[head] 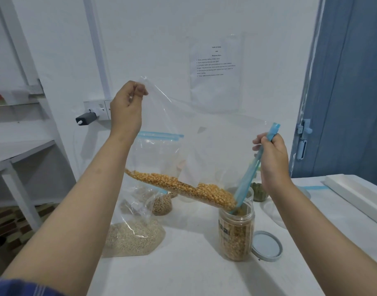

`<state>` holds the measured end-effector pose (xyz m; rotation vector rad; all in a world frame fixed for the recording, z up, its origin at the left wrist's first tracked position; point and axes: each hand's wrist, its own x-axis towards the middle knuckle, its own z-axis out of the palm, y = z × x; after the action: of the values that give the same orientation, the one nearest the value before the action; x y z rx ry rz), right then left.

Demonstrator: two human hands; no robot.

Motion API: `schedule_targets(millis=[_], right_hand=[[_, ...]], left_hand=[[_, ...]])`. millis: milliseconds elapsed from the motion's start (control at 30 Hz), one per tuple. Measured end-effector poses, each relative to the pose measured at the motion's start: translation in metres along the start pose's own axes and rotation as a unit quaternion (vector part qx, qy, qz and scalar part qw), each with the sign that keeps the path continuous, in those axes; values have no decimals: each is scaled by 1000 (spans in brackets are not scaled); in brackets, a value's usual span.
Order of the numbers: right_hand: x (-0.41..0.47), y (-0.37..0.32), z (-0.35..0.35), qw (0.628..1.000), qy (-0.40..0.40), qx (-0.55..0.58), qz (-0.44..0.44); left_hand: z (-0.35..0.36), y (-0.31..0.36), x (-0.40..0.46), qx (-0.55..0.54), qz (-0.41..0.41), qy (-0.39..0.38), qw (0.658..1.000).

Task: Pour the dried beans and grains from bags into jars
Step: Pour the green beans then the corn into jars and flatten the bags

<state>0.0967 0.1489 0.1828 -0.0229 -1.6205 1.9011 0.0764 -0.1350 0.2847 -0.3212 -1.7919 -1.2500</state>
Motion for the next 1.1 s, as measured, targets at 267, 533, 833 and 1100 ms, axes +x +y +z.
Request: schedule_targets(millis=[267,533,833,1100], right_hand=[[-4,1,-5,1000,6,-11,-4],[-11,5,-8,999,14,-27,-18],[-20,14,-15,1000,5,-8,6],[-22,12,-17,999,14,-23,-19]], left_hand=[[1,1,1,-1,5,-4,1000],[1,-2,0,-3,7,-7,1000],[2,0,-2,-2,6,-9,1000],[3,0,-1,2,3,-7,1000]])
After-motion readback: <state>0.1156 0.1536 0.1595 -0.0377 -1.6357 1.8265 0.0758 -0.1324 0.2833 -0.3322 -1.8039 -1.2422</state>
